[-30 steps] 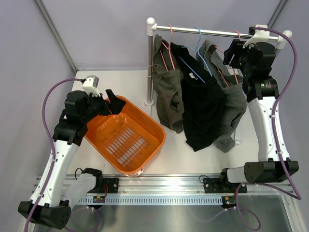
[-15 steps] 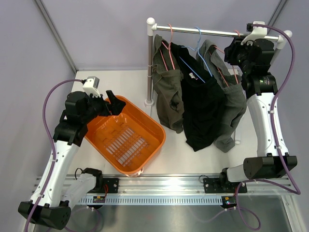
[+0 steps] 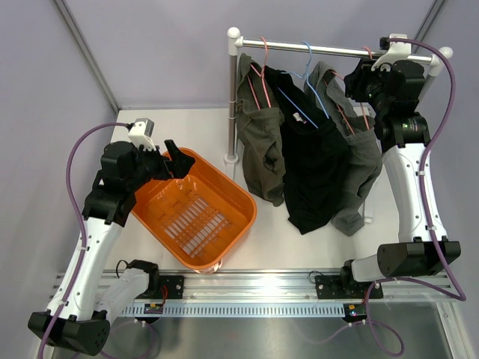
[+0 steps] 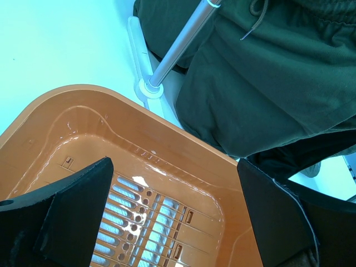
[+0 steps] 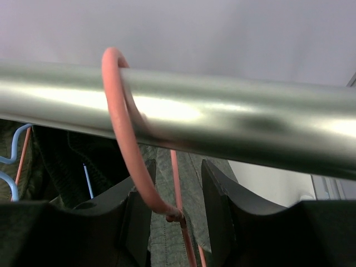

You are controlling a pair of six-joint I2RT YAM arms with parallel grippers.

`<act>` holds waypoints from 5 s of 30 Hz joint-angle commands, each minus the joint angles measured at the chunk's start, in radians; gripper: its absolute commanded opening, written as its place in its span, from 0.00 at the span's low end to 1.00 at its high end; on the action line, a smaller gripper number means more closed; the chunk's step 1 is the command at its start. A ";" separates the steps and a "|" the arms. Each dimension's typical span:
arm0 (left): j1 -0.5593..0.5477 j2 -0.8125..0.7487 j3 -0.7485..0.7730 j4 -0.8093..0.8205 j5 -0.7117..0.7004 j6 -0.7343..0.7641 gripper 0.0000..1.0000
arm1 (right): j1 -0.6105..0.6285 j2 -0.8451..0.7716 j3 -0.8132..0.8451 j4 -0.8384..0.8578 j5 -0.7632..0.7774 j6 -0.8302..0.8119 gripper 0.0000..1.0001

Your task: Remove the shorts from the hanger

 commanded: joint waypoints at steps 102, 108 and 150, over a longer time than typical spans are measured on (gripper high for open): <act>-0.176 0.059 0.198 0.033 0.088 0.008 0.99 | 0.000 -0.419 0.449 -0.432 -0.602 0.369 0.00; -0.211 0.072 0.286 0.045 0.065 -0.007 0.99 | 0.000 -0.406 0.305 -0.366 -0.656 0.389 0.00; -0.415 0.307 0.393 0.027 -0.204 0.002 0.91 | 0.787 -0.005 0.326 -0.417 0.206 0.155 0.00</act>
